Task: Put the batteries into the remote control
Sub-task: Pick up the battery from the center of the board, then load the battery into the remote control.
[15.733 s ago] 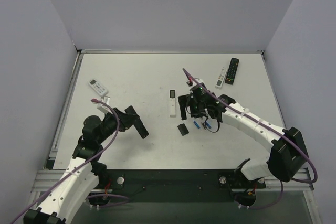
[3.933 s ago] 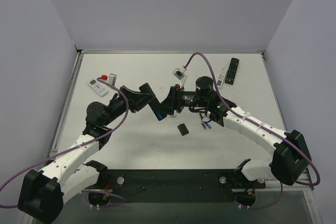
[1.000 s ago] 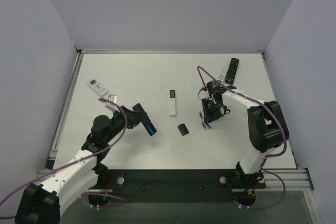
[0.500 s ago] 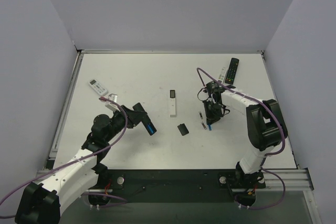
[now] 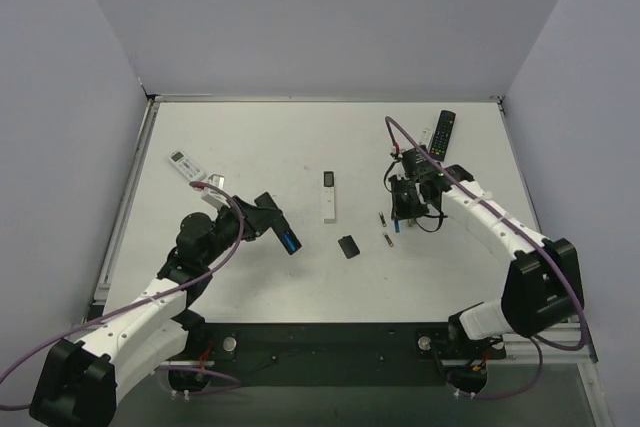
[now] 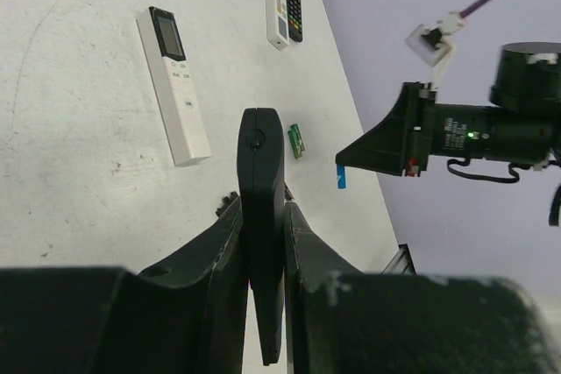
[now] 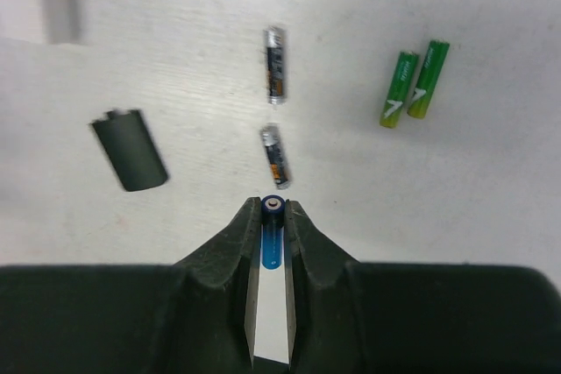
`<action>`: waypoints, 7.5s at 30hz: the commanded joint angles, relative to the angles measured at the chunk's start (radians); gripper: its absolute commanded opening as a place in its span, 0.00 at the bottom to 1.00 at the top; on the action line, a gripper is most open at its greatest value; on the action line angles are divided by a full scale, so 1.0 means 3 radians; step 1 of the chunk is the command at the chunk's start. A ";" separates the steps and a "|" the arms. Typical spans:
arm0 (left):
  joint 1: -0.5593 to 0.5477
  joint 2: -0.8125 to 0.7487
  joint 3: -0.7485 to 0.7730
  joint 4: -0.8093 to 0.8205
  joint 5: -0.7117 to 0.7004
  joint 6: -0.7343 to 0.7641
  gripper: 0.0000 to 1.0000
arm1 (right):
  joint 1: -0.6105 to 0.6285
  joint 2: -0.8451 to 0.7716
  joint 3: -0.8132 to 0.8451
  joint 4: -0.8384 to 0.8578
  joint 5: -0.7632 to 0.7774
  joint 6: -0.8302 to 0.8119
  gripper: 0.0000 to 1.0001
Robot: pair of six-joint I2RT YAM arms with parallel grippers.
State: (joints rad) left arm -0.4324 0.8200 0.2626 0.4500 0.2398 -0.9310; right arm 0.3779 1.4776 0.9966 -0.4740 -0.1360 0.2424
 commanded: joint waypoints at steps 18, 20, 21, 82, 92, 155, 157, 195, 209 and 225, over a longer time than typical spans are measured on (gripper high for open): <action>0.0091 0.0672 0.0883 0.0341 0.0815 -0.0655 0.00 | 0.1475 -0.1152 0.0007 0.2040 -0.1095 -0.1411 0.00; 0.0173 0.0800 0.1097 0.0244 0.1182 -0.0619 0.00 | 0.1537 -0.1172 0.0032 0.2020 -0.1396 -0.1640 0.01; 0.0199 0.0846 0.1159 0.0224 0.1301 -0.0614 0.00 | 0.1573 -0.1193 0.0058 0.1979 -0.1499 -0.1925 0.02; 0.0219 0.0601 0.0510 0.1128 0.0771 -0.2685 0.00 | 0.2115 -0.1428 -0.0632 0.3247 -0.0651 -0.1693 0.02; 0.0219 0.0585 0.0500 0.1154 0.0750 -0.2695 0.00 | 0.2115 -0.1551 -0.0663 0.2991 -0.0656 -0.1652 0.13; 0.0281 0.0565 0.0643 0.0705 0.0975 -0.1913 0.00 | 0.1517 -0.1367 0.0717 0.0732 -0.0841 -0.0384 0.63; 0.0281 0.0519 0.0663 0.0582 0.0929 -0.1775 0.00 | 0.1522 -0.1306 0.0860 0.0624 -0.0825 -0.0353 0.58; 0.0265 0.0330 0.0546 0.0341 0.0653 -0.1529 0.00 | 0.2064 0.0213 0.2190 -0.0854 -0.0339 -0.0067 0.20; 0.0250 0.0340 0.0577 0.0351 0.0653 -0.1529 0.00 | 0.2059 0.0336 0.2241 -0.0895 -0.0360 -0.0077 0.13; 0.0230 0.0350 0.0597 0.0418 0.0658 -0.1560 0.00 | 0.2059 0.0443 0.2287 -0.0910 -0.0360 -0.0077 0.01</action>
State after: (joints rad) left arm -0.3569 0.9382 0.4080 0.5121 0.4412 -1.3911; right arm 0.9901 1.5875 1.6474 -0.7227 -0.2436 0.2127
